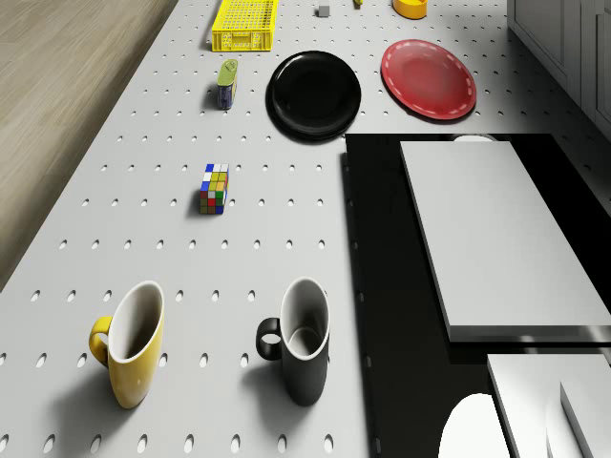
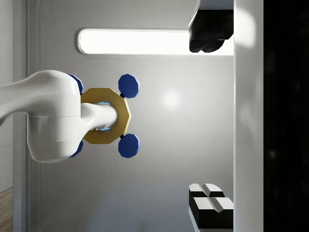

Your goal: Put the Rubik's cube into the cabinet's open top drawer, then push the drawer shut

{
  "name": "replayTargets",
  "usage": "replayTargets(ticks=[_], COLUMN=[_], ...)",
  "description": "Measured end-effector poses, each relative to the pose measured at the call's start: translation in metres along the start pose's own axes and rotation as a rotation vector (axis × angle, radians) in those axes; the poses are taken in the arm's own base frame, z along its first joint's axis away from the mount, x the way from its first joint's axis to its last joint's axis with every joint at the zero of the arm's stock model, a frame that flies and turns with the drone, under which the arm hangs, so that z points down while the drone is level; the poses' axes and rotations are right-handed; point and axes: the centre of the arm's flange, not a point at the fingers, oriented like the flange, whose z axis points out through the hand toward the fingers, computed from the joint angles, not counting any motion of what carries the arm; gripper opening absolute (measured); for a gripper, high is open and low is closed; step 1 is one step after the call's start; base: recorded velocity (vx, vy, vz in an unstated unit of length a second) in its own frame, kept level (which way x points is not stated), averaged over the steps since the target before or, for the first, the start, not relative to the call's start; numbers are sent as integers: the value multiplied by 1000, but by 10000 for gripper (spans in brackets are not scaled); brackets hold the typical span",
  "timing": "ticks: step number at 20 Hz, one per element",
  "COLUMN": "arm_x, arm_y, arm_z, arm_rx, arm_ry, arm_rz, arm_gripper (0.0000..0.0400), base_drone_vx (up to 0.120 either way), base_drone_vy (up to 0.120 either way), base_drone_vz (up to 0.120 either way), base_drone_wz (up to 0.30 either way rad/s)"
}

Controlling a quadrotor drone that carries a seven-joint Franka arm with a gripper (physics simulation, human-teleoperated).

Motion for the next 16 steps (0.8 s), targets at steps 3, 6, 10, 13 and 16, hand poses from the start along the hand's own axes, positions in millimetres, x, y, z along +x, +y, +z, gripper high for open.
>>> replayTargets(ticks=[3,6,10,13,16], arm_x=[0,0,-1,-1,-1], arm_y=[0,0,0,0,0], arm_z=[0,-1,-1,-1,-1], arm_rx=[1,3,4,5,6], arm_ry=[2,4,6,9,12], arm_rz=[0,0,0,0,0], arm_gripper=[400,400,400,400,400], base_drone_vx=[0,0,0,0,107], base_drone_vy=[0,0,0,53,120], base_drone_vz=[0,0,0,0,0], base_drone_wz=[0,0,0,0,0])
